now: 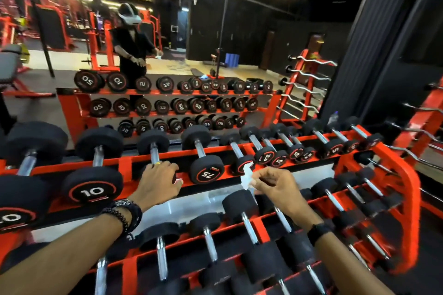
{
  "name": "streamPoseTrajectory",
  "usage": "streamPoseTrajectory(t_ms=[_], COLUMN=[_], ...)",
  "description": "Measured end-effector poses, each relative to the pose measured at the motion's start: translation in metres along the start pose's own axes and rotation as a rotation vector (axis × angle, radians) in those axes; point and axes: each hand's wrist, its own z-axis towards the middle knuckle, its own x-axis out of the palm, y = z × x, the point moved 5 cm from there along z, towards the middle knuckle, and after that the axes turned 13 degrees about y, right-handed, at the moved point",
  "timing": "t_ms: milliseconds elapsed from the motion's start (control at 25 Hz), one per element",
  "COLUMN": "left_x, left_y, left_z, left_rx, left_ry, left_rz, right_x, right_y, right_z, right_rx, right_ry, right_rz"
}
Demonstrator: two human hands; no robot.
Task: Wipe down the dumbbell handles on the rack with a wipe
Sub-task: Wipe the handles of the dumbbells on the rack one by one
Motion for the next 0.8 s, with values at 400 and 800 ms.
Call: streamPoseTrajectory(t_ms=[400, 800], left_x=[0.061, 0.106], left_y=[0.073, 0.106], left_z=[0.142, 0.165], left_rx=[-0.357, -0.495], left_ry=[-0.006, 0.078], left_rz=[-0.121, -0.191], right_x=[-0.032, 0.012], right_y=[-0.040, -0.109], right_z=[0.175, 0.283], right_rx=[-0.034, 0.084], right_ry=[0.103, 0.183], right_rz=[-0.081, -0.056])
